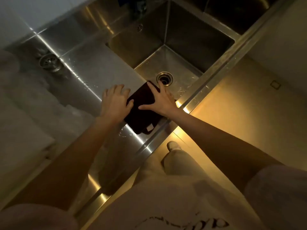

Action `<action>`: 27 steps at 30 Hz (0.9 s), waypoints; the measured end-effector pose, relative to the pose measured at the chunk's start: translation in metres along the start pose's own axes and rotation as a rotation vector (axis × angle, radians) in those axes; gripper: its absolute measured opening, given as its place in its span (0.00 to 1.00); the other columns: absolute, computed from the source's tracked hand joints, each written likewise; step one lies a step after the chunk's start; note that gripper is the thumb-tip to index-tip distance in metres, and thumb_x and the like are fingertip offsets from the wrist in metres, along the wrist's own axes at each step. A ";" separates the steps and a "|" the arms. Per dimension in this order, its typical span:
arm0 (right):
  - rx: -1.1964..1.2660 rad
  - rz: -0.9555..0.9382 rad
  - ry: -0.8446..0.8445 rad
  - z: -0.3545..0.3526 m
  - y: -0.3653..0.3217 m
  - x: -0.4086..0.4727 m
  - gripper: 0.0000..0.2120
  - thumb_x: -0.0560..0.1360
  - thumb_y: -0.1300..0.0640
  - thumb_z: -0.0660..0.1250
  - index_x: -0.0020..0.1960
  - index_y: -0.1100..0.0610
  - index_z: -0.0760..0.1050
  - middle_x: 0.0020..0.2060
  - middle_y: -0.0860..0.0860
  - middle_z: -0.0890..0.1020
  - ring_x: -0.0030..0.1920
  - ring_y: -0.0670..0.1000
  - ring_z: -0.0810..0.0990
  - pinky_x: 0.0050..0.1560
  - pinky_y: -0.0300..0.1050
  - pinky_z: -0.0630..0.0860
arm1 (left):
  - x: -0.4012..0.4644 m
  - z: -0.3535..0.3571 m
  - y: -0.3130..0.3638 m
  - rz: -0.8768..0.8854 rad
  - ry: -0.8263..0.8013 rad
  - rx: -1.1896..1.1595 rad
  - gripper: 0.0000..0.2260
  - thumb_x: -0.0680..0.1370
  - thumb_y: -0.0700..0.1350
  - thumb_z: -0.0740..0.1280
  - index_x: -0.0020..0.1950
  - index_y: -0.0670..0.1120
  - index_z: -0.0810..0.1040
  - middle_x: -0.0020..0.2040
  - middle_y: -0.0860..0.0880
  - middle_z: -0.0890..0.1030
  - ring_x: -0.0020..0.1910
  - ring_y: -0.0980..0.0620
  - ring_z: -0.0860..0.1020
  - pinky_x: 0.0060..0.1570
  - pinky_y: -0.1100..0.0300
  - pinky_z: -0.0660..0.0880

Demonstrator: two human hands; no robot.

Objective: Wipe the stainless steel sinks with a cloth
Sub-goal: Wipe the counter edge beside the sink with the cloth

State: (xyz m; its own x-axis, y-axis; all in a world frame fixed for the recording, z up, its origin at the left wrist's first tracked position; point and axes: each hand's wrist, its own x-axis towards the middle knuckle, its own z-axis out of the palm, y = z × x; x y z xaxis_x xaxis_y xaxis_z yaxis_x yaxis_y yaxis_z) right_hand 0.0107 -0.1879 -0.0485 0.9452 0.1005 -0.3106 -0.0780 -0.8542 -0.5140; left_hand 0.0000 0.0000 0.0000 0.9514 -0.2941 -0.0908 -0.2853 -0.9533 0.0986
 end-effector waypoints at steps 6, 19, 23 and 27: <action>-0.188 -0.028 -0.024 0.018 -0.002 0.002 0.53 0.62 0.30 0.71 0.77 0.42 0.46 0.78 0.54 0.46 0.76 0.64 0.46 0.73 0.65 0.49 | -0.005 0.007 -0.009 0.021 0.025 0.008 0.20 0.80 0.51 0.61 0.69 0.43 0.70 0.69 0.40 0.70 0.69 0.41 0.66 0.67 0.43 0.61; -0.059 0.019 0.135 0.010 0.002 0.013 0.29 0.69 0.41 0.72 0.68 0.41 0.69 0.70 0.51 0.66 0.68 0.59 0.64 0.67 0.59 0.65 | -0.013 0.011 -0.026 -0.023 0.037 -0.053 0.19 0.79 0.48 0.63 0.67 0.42 0.72 0.69 0.41 0.71 0.69 0.41 0.67 0.66 0.44 0.61; 0.026 0.035 0.122 -0.002 0.000 0.021 0.25 0.70 0.47 0.73 0.65 0.46 0.72 0.64 0.51 0.70 0.65 0.57 0.67 0.64 0.54 0.68 | -0.010 0.007 -0.022 -0.031 0.042 -0.063 0.19 0.79 0.49 0.62 0.69 0.43 0.71 0.70 0.42 0.70 0.70 0.42 0.65 0.67 0.45 0.60; 0.098 0.014 0.101 -0.014 0.003 0.020 0.23 0.71 0.52 0.73 0.65 0.49 0.74 0.63 0.52 0.71 0.65 0.54 0.69 0.59 0.44 0.67 | -0.001 0.000 -0.018 -0.037 0.047 -0.057 0.20 0.79 0.50 0.61 0.70 0.45 0.70 0.71 0.43 0.69 0.70 0.43 0.64 0.68 0.46 0.59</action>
State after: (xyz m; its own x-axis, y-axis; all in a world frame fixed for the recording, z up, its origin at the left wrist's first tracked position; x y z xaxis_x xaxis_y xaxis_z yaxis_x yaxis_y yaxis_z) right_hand 0.0338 -0.1958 -0.0456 0.9705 0.0327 -0.2390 -0.1175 -0.8011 -0.5869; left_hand 0.0042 0.0176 -0.0014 0.9660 -0.2538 -0.0490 -0.2440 -0.9578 0.1520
